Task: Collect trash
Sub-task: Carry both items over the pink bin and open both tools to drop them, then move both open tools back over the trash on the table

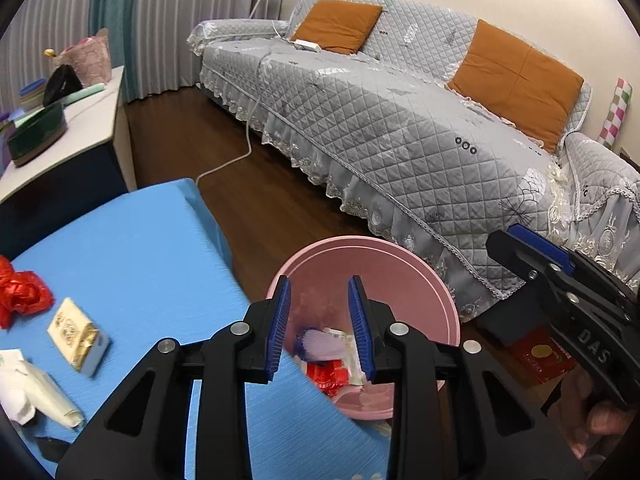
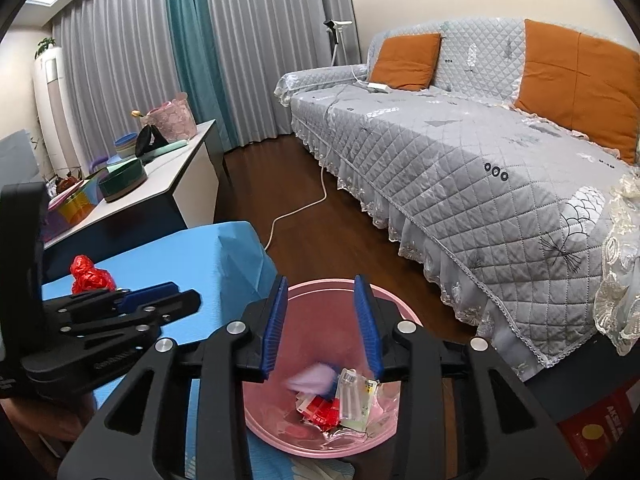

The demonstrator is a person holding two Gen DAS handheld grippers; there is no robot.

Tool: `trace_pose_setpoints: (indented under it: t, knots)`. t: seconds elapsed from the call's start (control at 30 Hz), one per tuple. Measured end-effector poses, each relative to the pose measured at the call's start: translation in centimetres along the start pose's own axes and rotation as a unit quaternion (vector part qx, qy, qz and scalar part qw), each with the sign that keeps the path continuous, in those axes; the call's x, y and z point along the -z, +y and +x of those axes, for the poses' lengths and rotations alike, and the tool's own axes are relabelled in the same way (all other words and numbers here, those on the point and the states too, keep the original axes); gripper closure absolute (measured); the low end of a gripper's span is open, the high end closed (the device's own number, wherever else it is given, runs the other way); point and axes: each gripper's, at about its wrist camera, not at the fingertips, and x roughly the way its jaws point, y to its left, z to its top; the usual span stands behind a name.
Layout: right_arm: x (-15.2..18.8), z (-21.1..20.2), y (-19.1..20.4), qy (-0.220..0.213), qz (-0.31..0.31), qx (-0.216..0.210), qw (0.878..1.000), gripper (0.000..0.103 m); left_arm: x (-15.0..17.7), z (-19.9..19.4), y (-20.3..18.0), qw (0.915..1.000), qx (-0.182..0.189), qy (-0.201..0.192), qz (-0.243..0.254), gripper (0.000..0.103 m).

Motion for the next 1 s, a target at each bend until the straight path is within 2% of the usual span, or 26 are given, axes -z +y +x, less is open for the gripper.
trace_pose_setpoints:
  t: [0.4, 0.6, 0.83, 1.0]
  knots:
    - [0.0, -1.4, 5.4, -0.015, -0.028, -0.035, 0.999, 0.068, 1.4, -7.5, 5.6, 0.998, -0.042, -0.04, -0.026, 0.073]
    - [0.3, -1.8, 8.8, -0.018, -0.043, -0.06, 0.997, 0.067, 3.1, -11.7, 9.8, 0.9942, -0.079, -0.057, -0.046, 0.073]
    - [0.8, -1.6, 13.0, -0.009, -0.059, -0.101, 0.993, 0.068, 6.2, -15.2, 15.9, 0.9828, -0.134, -0.071, -0.106, 0.073]
    - [1.4, -1.3, 17.1, -0.008, -0.083, -0.14, 0.987, 0.073, 9.1, -16.7, 19.7, 0.9746, -0.167, -0.064, -0.135, 0.073]
